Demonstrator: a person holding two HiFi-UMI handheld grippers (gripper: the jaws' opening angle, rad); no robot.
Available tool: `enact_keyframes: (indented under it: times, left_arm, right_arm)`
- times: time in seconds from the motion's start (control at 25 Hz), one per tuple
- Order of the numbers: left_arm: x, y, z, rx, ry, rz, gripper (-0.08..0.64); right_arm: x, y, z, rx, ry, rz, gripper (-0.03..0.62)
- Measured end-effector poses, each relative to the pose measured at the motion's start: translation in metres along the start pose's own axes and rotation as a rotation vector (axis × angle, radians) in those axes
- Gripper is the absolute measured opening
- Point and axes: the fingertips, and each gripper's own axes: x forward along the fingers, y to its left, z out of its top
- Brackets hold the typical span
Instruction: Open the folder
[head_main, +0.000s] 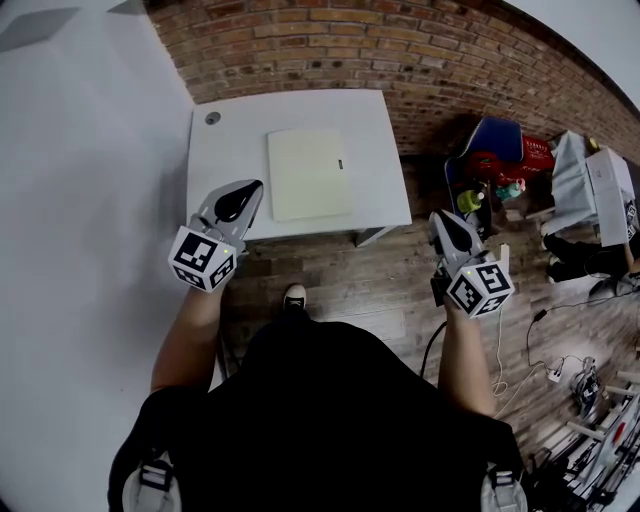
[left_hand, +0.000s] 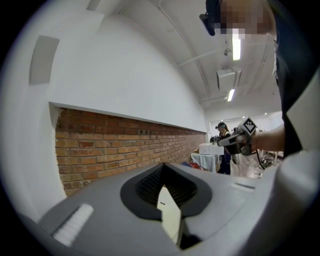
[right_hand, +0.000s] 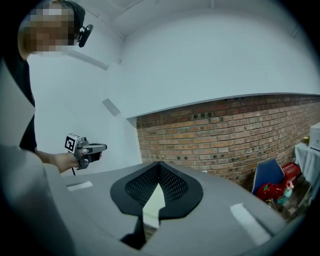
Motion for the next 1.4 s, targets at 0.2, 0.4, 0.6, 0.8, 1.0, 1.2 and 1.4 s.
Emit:
enact_keyframes:
  times: [0.2,0.4,0.6,0.8,1.0,1.2,1.4]
  left_arm:
    - [0.003,0.029,0.0,-0.004,-0.005,-0.004,0.003]
    - [0.009,0.058,0.001,-0.003,-0.009,-0.015,0.003]
    - [0.019,0.08,0.002,-0.002,-0.012,-0.034,0.003]
    - [0.029,0.1,0.001,-0.004,-0.013,-0.049,0.003]
    - [0.032,0.117,-0.004,-0.011,-0.014,-0.057,0.003]
    - [0.034,0.131,-0.004,-0.014,-0.019,-0.061,0.003]
    - [0.032,0.141,-0.008,-0.018,-0.019,-0.064,0.003]
  right_arm:
    - [0.025,0.007,0.009,-0.007,0.004,-0.003,0.003]
    - [0.048,0.011,0.016,-0.011,0.004,-0.018,0.003]
    - [0.067,0.015,0.02,-0.008,0.007,-0.029,0.003]
    - [0.085,0.014,0.025,-0.008,0.004,-0.046,0.003]
    - [0.101,0.021,0.026,-0.003,-0.001,-0.046,0.003]
    - [0.111,0.024,0.029,-0.006,0.001,-0.059,0.003]
    - [0.122,0.029,0.029,-0.008,0.004,-0.061,0.003]
